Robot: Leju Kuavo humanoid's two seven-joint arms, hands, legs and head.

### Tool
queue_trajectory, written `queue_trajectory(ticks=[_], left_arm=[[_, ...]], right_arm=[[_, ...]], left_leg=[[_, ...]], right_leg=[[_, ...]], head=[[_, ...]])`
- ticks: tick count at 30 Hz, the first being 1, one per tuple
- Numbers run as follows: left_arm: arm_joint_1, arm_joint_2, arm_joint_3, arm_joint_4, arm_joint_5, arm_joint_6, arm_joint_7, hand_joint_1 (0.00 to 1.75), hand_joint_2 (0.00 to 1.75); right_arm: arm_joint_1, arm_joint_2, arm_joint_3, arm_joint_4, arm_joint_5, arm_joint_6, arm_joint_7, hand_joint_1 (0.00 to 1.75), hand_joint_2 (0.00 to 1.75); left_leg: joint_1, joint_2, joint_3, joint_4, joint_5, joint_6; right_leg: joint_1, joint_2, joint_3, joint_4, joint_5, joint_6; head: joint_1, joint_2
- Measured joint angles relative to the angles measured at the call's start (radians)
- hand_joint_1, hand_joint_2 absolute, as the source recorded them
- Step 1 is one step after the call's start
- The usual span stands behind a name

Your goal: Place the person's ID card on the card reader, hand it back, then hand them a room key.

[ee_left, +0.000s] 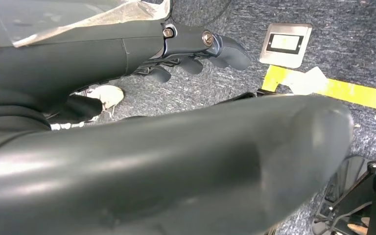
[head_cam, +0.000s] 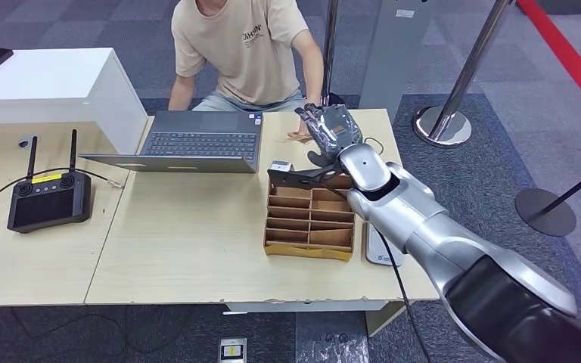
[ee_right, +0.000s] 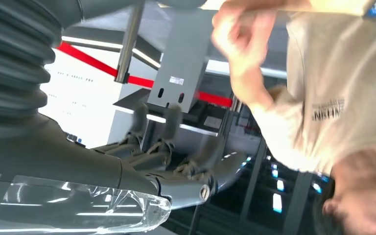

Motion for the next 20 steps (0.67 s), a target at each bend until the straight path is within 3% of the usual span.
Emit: queue_trajectory(ticks=[5, 10, 13, 18, 20], left_arm=[[0.002, 0.0, 0.0, 0.0, -0.001, -0.002, 0.002, 0.0, 0.0], [0.008, 0.0, 0.0, 0.0, 0.005, 0.002, 0.007, 0.0, 0.0], [0.01, 0.0, 0.001, 0.0, 0.015, 0.001, 0.007, 0.0, 0.0], [0.01, 0.001, 0.003, 0.0, 0.023, -0.027, -0.004, 0.0, 0.0], [0.012, 0.001, 0.004, 0.0, 0.025, -0.027, -0.01, 0.0, 0.0]], right_arm=[[0.05, -0.042, -0.051, -0.085, -0.079, -0.096, 0.016, 0.0, 0.0], [0.181, -0.096, -0.176, -0.269, -0.273, -0.251, -0.001, 0.0, 0.0], [0.302, -0.111, -0.298, -0.399, -0.465, -0.295, -0.125, 0.0, 0.0], [0.486, -0.117, -0.563, -0.539, -0.961, -0.298, -0.4, 0.0, 0.0], [0.54, -0.126, -0.654, -0.561, -1.124, -0.297, -0.473, 0.0, 0.0]], left_leg=[[0.0, 0.0, 0.0, 0.0, 0.0, 0.0], [0.0, -0.001, 0.0, 0.001, 0.0, 0.0], [0.0, -0.001, 0.0, 0.001, 0.0, 0.0], [0.0, -0.003, 0.0, 0.001, 0.0, 0.0], [0.0, -0.003, 0.001, 0.001, 0.0, 0.0]], right_leg=[[0.0, 0.0, 0.0, 0.0, 0.0, 0.0], [0.0, 0.0, 0.001, 0.0, 0.0, 0.0], [0.0, 0.0, 0.001, 0.0, 0.0, 0.0], [0.0, -0.002, 0.001, -0.001, 0.0, 0.0], [0.0, -0.002, 0.001, -0.001, 0.0, 0.0]], head=[[0.0, 0.0], [0.0, 0.0], [0.0, 0.0], [0.0, 0.0], [0.0, 0.0]])
